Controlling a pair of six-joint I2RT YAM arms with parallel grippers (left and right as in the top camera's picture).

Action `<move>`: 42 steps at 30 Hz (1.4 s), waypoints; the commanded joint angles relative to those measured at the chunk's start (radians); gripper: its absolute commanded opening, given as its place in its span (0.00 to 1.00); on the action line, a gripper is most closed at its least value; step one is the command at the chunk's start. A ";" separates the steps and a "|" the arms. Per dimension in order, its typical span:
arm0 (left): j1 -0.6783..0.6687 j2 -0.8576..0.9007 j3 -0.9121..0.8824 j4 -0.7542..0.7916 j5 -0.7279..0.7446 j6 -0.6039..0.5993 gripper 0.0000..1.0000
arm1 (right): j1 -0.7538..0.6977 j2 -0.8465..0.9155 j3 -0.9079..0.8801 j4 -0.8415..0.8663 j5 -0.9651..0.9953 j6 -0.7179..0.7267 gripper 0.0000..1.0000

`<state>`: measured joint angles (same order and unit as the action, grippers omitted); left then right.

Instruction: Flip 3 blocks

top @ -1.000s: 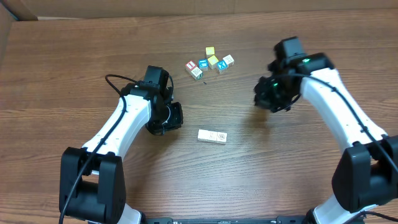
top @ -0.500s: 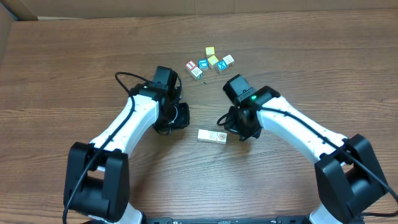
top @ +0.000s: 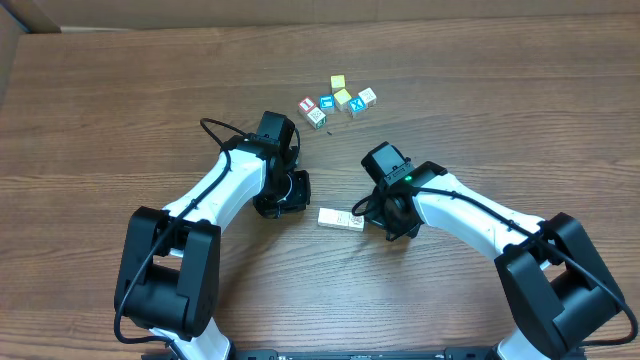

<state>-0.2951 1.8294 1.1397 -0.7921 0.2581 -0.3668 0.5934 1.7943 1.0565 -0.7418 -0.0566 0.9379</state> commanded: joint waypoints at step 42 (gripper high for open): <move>-0.117 0.014 -0.006 0.009 -0.110 -0.060 0.04 | -0.004 -0.008 -0.009 0.058 -0.103 -0.030 0.04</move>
<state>-0.4000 1.8294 1.1385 -0.7815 0.1608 -0.4160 0.5896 1.7943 1.0561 -0.6838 -0.1539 0.9150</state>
